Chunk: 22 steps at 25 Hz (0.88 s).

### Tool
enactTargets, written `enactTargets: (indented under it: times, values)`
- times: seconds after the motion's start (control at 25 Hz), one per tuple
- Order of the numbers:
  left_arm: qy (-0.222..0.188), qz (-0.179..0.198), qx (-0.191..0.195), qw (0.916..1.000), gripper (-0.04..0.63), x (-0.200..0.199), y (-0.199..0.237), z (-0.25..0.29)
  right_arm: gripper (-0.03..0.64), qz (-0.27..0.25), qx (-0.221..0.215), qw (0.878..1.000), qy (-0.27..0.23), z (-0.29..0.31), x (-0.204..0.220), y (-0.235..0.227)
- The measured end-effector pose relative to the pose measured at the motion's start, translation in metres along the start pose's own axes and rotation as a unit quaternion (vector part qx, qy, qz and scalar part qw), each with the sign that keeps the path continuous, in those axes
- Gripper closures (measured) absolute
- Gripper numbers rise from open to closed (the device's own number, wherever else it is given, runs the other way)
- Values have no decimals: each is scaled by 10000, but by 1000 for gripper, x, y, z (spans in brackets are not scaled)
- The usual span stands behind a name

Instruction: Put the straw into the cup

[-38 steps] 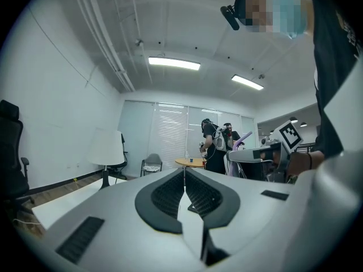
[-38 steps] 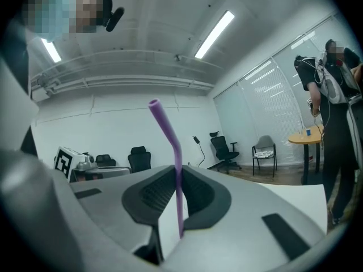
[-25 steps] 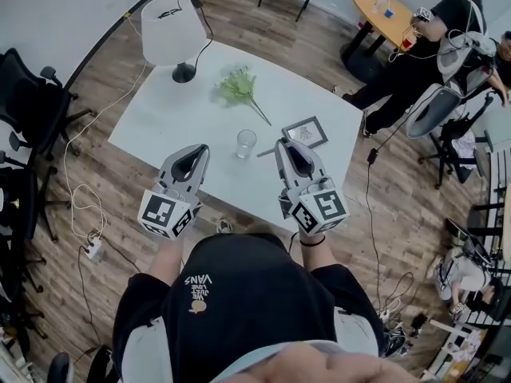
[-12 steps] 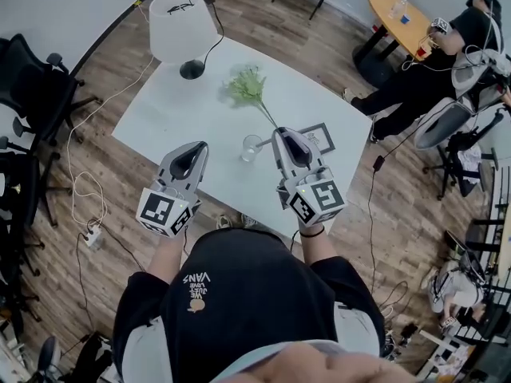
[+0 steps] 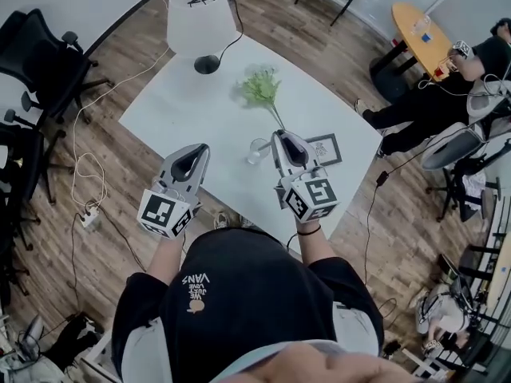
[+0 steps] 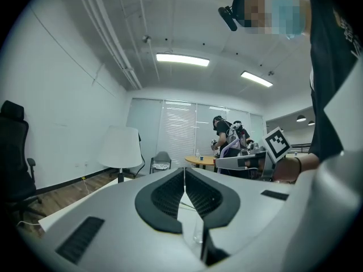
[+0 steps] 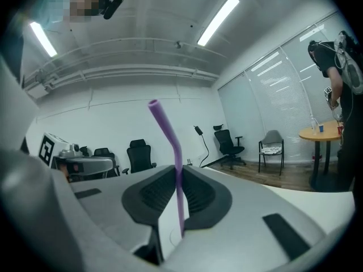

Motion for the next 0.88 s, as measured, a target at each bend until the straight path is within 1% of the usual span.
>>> enactTargets:
  times: [0.12,0.16,0.2,0.24,0.28,0.36,0.48,0.72,0.88]
  values:
    - [13,-62,-113,9999,578,3,4,-3,569,-8,-51,9995,317,16,11,-2]
    - [16,-79,-144,9999,578,4,5,-3,545,28,-105,9992,382,20,15,-3]
    - [21,-89,-166,9998,578,4,5,-4,494,85,-159,9989,438,23,18,-3]
    - [25,-96,-181,9998,578,5,5,-4,461,133,-186,9985,493,25,20,-3]
    - [25,-105,-191,9998,578,5,5,-4,454,154,-186,9982,540,25,21,-3]
    - [19,-123,-202,9997,578,5,6,-4,451,145,-174,9982,564,24,21,-2]
    - [-9,-127,-171,9998,578,4,5,-2,451,127,-148,9987,467,19,17,-1]
    - [-74,-54,55,9999,578,-1,-1,9,451,114,-41,9996,254,3,9,-3]
    - [-163,6,191,9997,578,-8,-6,13,451,-24,-25,9999,117,-9,3,1]
Point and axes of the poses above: the fingertips, and each gripper's own axes: z forward along the fingers, y to its left, x out of its underside, the point moved 7 cm from there along -z, backward along the fingers, and after that the axes turned 13 degrees about y, right-handed, at the moved point
